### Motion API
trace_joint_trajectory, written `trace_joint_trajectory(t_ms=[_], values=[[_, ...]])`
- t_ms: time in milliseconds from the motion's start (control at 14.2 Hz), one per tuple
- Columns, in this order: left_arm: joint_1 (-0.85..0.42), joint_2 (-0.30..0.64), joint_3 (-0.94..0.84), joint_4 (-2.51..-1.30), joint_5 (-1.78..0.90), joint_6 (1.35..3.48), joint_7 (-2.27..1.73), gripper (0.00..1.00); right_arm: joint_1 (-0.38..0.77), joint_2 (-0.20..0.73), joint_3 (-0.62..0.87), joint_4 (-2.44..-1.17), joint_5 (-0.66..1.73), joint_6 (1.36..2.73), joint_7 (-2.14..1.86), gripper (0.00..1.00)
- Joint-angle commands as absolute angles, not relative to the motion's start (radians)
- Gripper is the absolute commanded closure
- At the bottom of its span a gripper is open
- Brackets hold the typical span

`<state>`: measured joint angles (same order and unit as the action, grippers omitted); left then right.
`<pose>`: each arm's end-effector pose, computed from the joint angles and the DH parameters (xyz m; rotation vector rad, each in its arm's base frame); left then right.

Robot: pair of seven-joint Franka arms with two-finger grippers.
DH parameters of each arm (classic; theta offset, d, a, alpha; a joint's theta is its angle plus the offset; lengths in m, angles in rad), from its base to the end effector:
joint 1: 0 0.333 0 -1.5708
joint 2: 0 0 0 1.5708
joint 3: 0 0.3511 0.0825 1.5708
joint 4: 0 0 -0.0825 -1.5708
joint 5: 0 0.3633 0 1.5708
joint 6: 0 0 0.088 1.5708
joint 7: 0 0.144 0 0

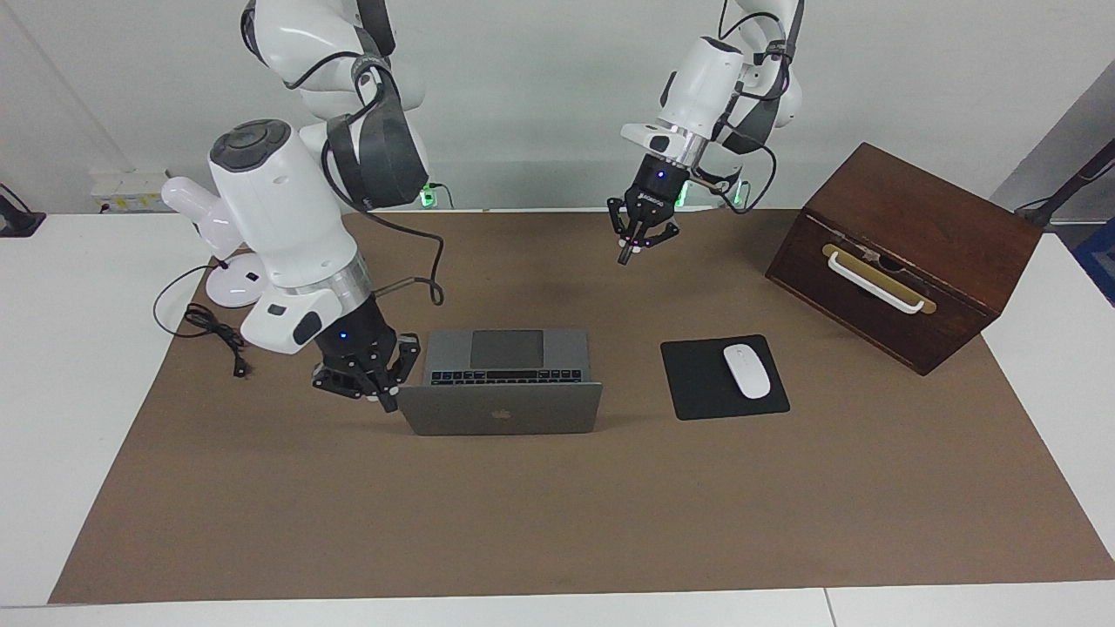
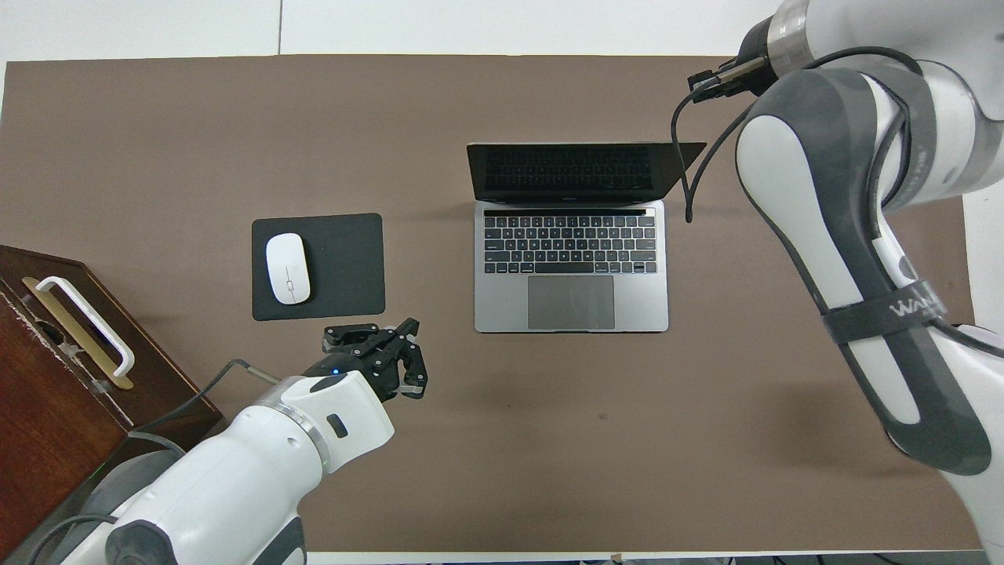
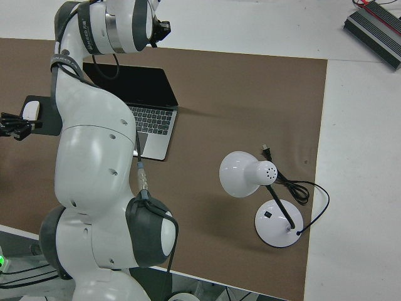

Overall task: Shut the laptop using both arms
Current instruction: 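Move the left gripper toward the laptop front while the right gripper reaches the lid, then brace the laptop base with the left gripper while the right gripper hooks the lid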

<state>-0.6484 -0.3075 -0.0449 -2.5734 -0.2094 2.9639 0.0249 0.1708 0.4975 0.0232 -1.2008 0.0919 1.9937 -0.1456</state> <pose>0.3639 -0.2870 0.4685 2.5971 -0.7025 0.8788 0.7224 0.1465 0.5262 -2.9670 -0.4634 -0.4433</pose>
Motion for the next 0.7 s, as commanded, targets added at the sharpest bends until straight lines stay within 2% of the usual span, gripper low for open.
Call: trace_joint_trajectory(t_ms=[0, 281, 633], values=[[-0.725, -0.195, -0.031, -2.58, -0.229, 3.127, 0.032, 1.0, 0.169, 0.557, 0.035, -1.161, 0.103, 2.028, -0.163, 1.0], [-0.747, -0.077, -0.031, -2.58, -0.227, 3.292, 0.037, 1.0, 0.172, 0.566, 0.035, -1.175, 0.101, 2.031, -0.163, 1.0], [-0.746, 0.008, -0.028, -2.559, -0.215, 3.376, 0.1, 1.0, 0.19, 0.565, 0.035, -1.259, 0.112, 2.074, -0.163, 1.0]])
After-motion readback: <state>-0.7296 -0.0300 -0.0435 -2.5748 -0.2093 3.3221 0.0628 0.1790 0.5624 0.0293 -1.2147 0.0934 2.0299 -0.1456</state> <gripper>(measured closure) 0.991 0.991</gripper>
